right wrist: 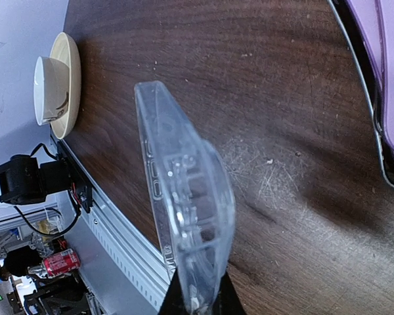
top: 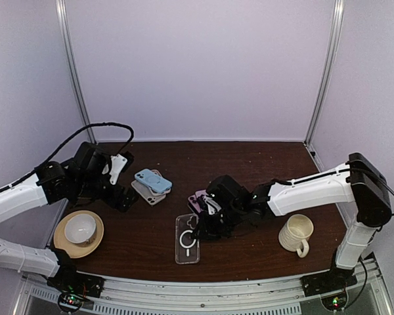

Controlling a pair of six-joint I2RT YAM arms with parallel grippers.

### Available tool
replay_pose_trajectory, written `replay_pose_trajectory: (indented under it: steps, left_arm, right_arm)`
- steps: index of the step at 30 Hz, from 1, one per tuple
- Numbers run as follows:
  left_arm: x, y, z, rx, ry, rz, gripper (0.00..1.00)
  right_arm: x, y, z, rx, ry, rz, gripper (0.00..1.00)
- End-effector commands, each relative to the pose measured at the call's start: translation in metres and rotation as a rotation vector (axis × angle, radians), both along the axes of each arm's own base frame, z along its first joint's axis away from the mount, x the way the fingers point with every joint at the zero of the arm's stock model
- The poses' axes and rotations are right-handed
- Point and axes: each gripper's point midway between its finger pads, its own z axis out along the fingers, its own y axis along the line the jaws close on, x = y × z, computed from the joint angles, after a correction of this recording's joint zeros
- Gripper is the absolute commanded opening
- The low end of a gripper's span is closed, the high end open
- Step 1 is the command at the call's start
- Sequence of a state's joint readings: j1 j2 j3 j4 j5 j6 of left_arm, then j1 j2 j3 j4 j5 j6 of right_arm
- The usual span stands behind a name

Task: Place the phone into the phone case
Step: Place the phone case at the center of the board.

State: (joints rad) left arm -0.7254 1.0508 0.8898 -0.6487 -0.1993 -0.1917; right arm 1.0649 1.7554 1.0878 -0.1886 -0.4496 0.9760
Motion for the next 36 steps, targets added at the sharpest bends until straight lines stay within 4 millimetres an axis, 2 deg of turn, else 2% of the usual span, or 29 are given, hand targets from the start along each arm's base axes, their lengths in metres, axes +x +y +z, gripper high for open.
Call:
replay_pose_trajectory:
  steps: [1,8,11,14,16,20,27,30,33,34,36]
  left_arm:
    - [-0.001,-0.004,-0.001,-0.031,0.01,-0.021,0.97]
    - [-0.001,-0.002,-0.001,-0.031,0.005,-0.016,0.98]
    - [-0.001,-0.001,0.0,-0.033,-0.001,-0.014,0.98]
    - [-0.001,-0.001,0.0,-0.036,0.001,-0.015,0.98]
    - [-0.002,-0.001,0.0,-0.037,0.001,-0.018,0.98]
    - [-0.002,-0.001,0.001,-0.04,-0.002,-0.019,0.98]
    - [-0.002,0.0,0.002,-0.039,-0.006,-0.018,0.98]
    - [-0.001,0.0,0.002,-0.04,-0.008,-0.017,0.98]
    - [-0.002,0.0,0.002,-0.04,-0.007,-0.017,0.98]
    - [-0.001,0.0,0.001,-0.041,-0.006,-0.018,0.97]
    - [-0.001,0.0,0.0,-0.039,-0.003,-0.017,0.97]
  right_arm:
    - [-0.005,0.009,-0.009,0.044,0.051,0.014,0.0]
    - [-0.01,-0.001,-0.027,-0.006,0.109,0.004,0.0]
    - [-0.01,-0.009,-0.033,-0.038,0.117,-0.02,0.14]
    - [-0.009,-0.017,-0.039,-0.084,0.11,-0.036,0.41]
    - [-0.008,-0.021,-0.039,-0.113,0.098,-0.038,0.47]
    - [-0.007,-0.024,-0.038,-0.156,0.081,-0.034,0.49]
    - [-0.014,-0.02,-0.034,-0.18,0.077,-0.012,0.51]
    - [-0.011,-0.021,-0.02,-0.2,0.037,0.009,0.54]
    - [0.004,-0.033,0.009,-0.27,-0.076,0.017,0.64]
    - [0.011,-0.04,0.018,-0.322,-0.12,0.018,0.71]
    - [0.02,-0.064,0.028,-0.474,-0.181,0.027,0.95]
